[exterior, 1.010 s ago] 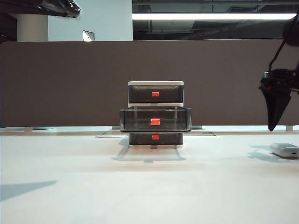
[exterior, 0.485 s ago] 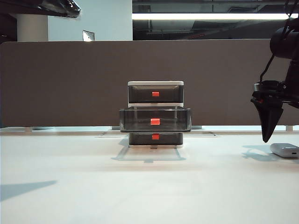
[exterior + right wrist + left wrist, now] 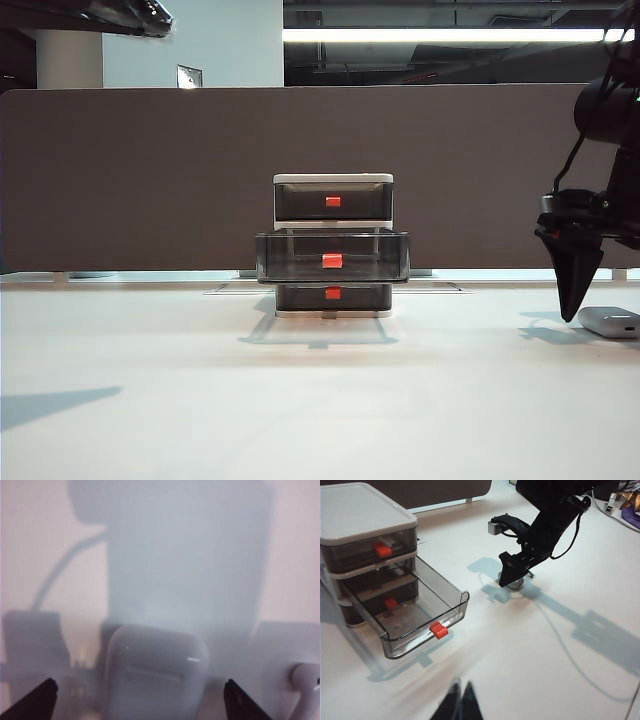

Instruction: Pick up the earphone case on the table, open the lid, insert the wireless earphone on the table into it, close the lid, put the earphone case into the second layer of the drawer, and finally close the drawer.

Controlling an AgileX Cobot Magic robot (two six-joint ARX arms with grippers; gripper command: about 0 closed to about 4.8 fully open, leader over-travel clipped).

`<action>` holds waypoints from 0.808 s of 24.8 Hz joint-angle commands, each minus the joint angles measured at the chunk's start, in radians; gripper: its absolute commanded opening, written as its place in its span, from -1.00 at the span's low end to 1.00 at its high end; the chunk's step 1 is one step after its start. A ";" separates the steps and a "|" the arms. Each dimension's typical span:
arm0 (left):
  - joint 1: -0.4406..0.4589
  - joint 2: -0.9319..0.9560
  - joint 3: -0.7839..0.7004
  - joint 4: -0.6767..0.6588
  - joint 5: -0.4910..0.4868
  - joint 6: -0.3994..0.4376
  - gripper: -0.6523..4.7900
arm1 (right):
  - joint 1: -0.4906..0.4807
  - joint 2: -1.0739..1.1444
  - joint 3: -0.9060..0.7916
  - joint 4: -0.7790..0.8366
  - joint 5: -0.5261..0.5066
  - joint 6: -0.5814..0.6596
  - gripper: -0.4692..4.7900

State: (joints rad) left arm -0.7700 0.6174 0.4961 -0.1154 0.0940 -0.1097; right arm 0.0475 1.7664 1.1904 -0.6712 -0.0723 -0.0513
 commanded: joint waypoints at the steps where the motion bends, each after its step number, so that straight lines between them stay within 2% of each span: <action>1: 0.001 0.000 0.004 0.014 0.001 -0.003 -0.78 | 0.002 0.005 0.005 0.008 -0.010 0.002 0.92; 3: 0.001 0.000 0.004 0.014 0.001 -0.003 -0.78 | 0.002 0.007 0.005 0.008 -0.012 0.018 0.89; 5: 0.001 0.000 0.004 0.014 0.001 -0.003 -0.78 | 0.002 0.008 0.005 0.011 -0.012 0.026 0.77; 20: 0.000 0.000 0.004 0.014 0.001 -0.003 -0.78 | 0.001 0.010 0.005 0.029 -0.008 0.032 0.75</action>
State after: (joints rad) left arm -0.7700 0.6174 0.4961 -0.1154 0.0940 -0.1097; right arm 0.0479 1.7794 1.1904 -0.6525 -0.0795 -0.0227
